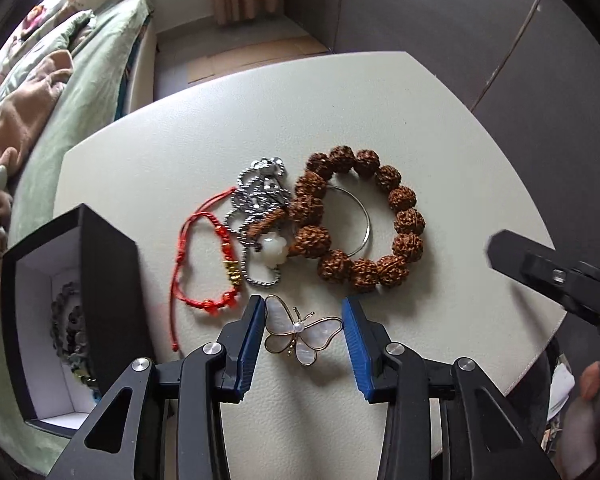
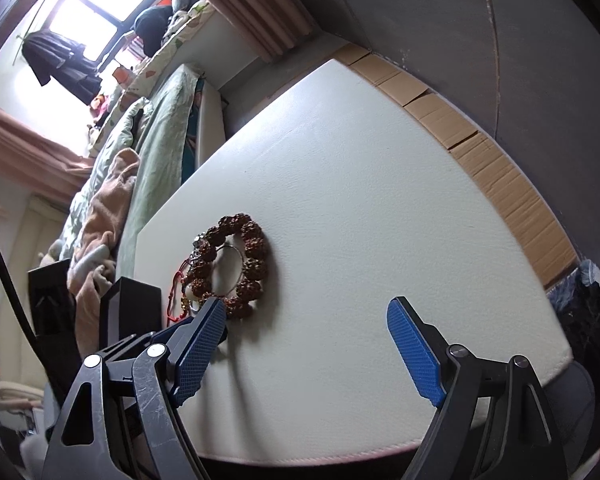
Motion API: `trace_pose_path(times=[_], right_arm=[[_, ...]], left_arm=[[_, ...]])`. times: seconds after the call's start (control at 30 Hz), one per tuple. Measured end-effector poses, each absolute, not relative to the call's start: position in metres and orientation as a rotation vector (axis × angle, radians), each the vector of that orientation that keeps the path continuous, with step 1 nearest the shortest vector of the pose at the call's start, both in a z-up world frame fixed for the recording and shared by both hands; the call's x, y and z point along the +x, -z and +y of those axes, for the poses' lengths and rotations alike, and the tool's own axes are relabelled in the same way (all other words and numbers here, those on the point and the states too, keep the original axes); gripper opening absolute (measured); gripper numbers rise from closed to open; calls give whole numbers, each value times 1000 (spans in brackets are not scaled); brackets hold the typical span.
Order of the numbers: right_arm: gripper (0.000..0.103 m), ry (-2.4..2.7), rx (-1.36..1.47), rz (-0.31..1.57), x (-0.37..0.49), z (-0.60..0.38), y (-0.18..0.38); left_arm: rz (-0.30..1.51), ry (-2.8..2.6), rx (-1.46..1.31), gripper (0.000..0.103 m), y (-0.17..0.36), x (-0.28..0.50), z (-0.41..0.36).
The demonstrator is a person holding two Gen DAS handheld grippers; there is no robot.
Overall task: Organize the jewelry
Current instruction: 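Carry the pendant into the box and open the left tool while the right tool grasps the brown bead bracelet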
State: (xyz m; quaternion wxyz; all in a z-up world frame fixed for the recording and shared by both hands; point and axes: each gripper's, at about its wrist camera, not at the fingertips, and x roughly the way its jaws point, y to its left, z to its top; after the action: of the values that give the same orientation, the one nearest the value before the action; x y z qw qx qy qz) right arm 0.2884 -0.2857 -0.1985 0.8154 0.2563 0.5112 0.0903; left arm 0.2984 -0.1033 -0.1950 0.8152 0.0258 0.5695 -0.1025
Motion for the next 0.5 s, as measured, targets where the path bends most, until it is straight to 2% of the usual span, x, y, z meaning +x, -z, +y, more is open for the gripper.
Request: trace_pose_path(times=[0.17,0.37,0.5], right_arm=[[67,-200,504,1132,308,-263,205],[66,-180,409,1163,324,-237,208],[59,-139,333,1181,334,-224,212]], left_arm=[[1191,214,13,41,180,296,-88],[1160,184,-27,41,165,292,-63],[1138,169,-62,41,154,290,-48]])
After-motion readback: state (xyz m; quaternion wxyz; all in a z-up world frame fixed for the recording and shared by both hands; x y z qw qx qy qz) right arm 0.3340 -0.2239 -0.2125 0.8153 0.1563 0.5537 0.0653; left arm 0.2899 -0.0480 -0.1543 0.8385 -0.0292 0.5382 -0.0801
